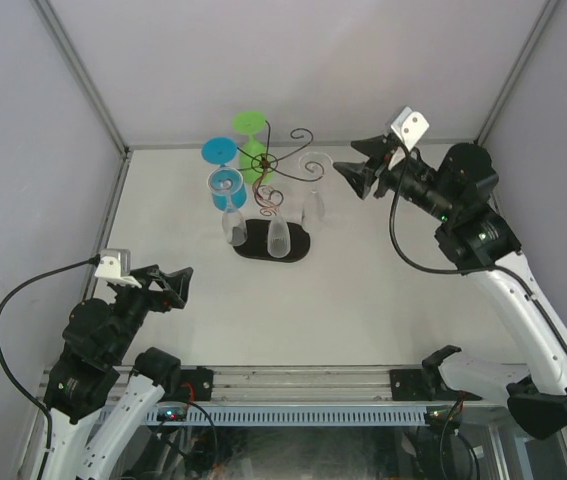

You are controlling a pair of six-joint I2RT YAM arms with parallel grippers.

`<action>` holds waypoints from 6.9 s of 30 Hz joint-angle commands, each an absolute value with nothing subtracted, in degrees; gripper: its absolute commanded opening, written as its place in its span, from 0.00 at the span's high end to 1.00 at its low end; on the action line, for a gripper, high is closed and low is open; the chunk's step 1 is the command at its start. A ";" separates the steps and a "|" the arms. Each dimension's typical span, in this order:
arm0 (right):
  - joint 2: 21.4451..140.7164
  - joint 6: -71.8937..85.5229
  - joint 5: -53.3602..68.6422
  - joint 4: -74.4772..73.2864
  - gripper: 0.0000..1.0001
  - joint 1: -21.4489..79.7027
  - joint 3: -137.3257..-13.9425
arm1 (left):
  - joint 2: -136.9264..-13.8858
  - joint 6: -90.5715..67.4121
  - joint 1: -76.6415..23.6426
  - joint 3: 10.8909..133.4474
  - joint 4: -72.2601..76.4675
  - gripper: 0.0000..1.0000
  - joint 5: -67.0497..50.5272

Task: Place the wine glass upside down on the wine glass rack
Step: Adjust the wine rack at the center of the board.

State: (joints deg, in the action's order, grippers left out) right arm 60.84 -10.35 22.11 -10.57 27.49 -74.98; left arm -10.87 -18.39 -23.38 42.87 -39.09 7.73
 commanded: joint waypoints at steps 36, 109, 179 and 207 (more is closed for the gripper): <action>112.83 -22.01 23.56 -52.08 0.15 38.87 -141.07 | -10.64 -17.57 -23.02 41.75 -36.90 0.14 6.83; 117.66 -4.02 -14.91 -54.88 0.72 45.19 -145.20 | -10.95 -17.58 -22.98 41.75 -36.91 0.14 6.55; 109.93 -2.60 4.37 -39.17 0.31 45.07 -137.83 | -10.81 -17.58 -23.03 41.80 -37.00 0.14 6.59; 89.47 -1.90 11.42 -35.54 0.32 33.01 -115.68 | -11.44 -17.58 -23.03 41.75 -36.83 0.15 6.36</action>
